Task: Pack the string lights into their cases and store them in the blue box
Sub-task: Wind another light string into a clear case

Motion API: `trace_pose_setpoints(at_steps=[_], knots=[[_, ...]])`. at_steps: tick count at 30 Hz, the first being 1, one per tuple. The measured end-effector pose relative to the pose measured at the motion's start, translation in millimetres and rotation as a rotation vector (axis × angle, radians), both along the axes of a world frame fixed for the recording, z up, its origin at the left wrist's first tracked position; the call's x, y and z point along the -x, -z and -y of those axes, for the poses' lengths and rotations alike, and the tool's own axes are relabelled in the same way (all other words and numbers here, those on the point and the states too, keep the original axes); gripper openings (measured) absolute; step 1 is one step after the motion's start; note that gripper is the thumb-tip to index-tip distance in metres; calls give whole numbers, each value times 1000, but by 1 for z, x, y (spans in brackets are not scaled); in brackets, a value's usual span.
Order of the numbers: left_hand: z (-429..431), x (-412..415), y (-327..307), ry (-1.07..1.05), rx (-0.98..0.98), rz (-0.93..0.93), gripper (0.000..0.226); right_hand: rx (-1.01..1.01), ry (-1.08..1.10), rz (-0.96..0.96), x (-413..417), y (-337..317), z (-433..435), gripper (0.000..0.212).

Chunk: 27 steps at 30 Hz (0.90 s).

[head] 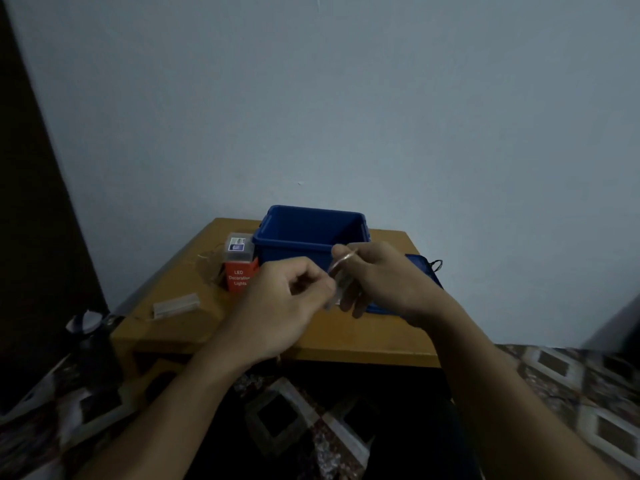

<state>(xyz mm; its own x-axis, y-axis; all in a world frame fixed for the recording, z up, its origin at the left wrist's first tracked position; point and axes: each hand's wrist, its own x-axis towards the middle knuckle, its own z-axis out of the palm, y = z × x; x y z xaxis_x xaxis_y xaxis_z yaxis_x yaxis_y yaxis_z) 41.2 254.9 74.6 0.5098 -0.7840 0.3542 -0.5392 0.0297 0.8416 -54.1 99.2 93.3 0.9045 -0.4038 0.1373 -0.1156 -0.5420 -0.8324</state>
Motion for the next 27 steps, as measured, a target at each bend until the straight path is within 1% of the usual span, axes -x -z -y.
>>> trace_pose_setpoints(at_steps=[3,5,7,8,11,13,15,18,20,22,25,27], knots=[[1,-2,0,-11,27,-111,19,50,-10,42,8,7,2,27],[0,-2,-1,5,23,-188,19,32,7,82,14,12,2,19],[-2,0,-2,35,0,-199,18,-7,20,126,20,15,2,9],[-3,2,-2,48,-19,-184,17,-17,31,140,22,16,3,7],[-8,5,-3,109,-95,-122,21,2,78,171,28,20,5,14],[-10,8,-4,176,-129,-75,24,49,98,192,31,21,4,12],[-10,13,-6,228,-119,-39,21,77,101,204,34,21,1,10],[-8,17,-7,285,-80,-25,16,68,66,222,40,17,-3,8],[-5,17,-6,281,-60,-73,17,50,54,230,45,15,-5,9],[-3,17,-3,231,-41,-139,19,7,63,241,51,13,-5,13],[-1,16,-2,147,-16,-213,18,-94,58,266,60,11,-7,16],[1,17,-2,112,-36,-251,18,-177,30,292,65,11,-8,19]])
